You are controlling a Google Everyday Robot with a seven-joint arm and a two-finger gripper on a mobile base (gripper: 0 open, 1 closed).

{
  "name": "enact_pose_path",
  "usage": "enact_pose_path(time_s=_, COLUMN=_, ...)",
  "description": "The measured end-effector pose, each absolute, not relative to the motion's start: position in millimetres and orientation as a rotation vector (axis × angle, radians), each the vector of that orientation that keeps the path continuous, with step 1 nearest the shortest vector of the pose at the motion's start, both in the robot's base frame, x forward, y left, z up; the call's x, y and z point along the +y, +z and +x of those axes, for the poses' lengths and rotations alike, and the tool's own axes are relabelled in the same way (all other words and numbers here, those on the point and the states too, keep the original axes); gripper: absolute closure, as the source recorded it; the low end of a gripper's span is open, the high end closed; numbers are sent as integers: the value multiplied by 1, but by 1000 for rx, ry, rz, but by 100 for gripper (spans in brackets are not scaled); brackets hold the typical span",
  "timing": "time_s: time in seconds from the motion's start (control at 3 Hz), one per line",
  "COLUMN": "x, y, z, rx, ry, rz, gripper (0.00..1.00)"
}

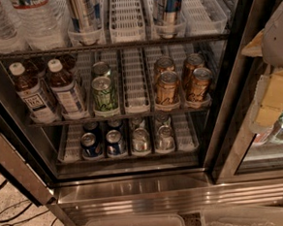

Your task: Pick 7up can from bottom shelf of fridge

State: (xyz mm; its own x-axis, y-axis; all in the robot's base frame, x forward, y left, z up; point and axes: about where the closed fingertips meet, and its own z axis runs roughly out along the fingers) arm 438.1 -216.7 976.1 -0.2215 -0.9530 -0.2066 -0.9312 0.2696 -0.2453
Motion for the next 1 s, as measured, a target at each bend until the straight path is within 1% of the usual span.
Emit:
enact_pose_path(time_s=0.67, x=-217, y=962, z=440, rx=2250, ry=-97, rz=-1708, gripper=0)
enact_pose_path(time_s=1.0, x=-207, y=930, z=432, rx=2239, ry=-63, rz=-1677, gripper=0)
